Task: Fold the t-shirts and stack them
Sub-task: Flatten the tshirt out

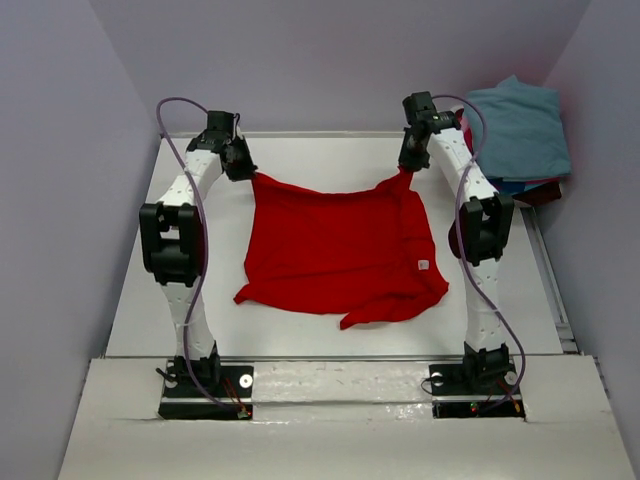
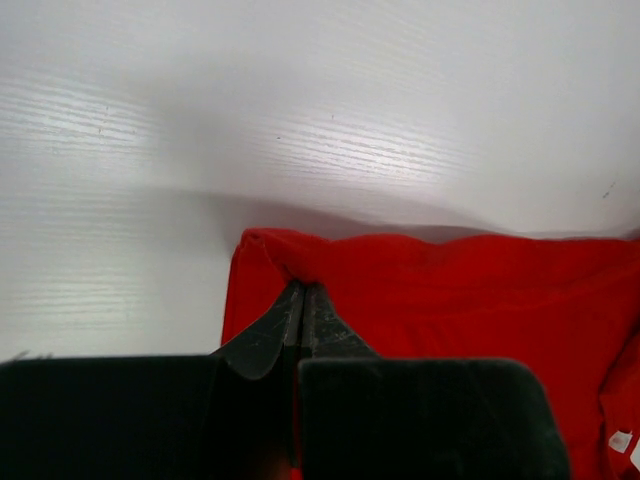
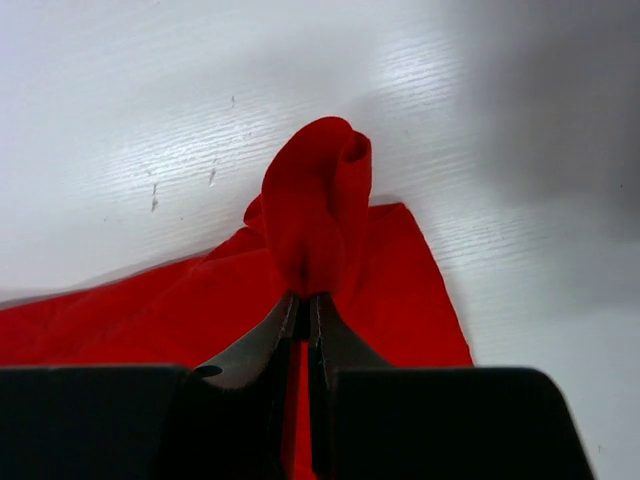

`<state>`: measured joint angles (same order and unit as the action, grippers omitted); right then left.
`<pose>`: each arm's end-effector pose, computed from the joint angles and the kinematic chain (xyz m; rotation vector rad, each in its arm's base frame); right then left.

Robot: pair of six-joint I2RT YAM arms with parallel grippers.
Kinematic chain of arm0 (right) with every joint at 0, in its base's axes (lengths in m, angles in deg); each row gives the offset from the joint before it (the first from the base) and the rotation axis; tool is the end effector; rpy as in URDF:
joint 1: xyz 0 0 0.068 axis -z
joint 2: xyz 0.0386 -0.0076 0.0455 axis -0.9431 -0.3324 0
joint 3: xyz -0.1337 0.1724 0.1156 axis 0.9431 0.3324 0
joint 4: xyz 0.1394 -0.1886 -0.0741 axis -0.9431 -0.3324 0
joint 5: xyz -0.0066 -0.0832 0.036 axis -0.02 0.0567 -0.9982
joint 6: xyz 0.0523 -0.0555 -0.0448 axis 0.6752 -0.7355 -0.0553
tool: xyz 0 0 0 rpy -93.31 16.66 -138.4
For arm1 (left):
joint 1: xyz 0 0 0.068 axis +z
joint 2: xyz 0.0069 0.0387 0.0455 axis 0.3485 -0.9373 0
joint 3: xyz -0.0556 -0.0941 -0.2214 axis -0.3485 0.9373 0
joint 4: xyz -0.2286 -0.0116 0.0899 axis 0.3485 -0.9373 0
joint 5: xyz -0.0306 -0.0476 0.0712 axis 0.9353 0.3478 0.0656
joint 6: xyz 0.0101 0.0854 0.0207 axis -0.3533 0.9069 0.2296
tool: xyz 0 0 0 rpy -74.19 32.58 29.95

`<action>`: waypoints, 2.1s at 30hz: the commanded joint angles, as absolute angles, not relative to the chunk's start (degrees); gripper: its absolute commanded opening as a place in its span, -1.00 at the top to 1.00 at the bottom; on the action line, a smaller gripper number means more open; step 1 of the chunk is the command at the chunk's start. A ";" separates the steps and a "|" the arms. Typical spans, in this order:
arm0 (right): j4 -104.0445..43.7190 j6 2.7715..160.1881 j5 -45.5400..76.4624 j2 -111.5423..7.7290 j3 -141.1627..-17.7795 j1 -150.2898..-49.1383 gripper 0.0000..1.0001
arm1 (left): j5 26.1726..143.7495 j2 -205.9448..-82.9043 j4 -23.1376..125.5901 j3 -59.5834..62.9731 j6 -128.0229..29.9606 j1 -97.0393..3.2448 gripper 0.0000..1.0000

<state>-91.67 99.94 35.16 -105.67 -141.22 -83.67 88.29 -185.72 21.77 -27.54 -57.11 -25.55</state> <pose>0.4802 0.0948 0.2216 0.3467 2.5508 -0.0268 0.4703 -0.0584 0.2207 -0.1917 2.3319 -0.4519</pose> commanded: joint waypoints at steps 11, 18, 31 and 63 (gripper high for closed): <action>-81.78 95.85 35.49 -104.86 -146.58 -80.52 0.86 | 83.73 -190.48 23.55 -32.13 -59.95 -24.88 0.89; -80.63 94.27 33.56 -106.79 -149.99 -80.52 0.86 | 82.85 -191.45 23.55 -33.98 -60.39 -23.22 0.89; -78.96 94.09 31.20 -108.11 -150.62 -80.52 0.77 | 82.15 -194.44 22.67 -35.91 -62.15 -22.07 0.87; -79.93 101.56 18.18 -87.38 -109.67 -85.62 -0.18 | 89.87 -175.19 25.30 -9.91 -62.41 -33.49 -0.98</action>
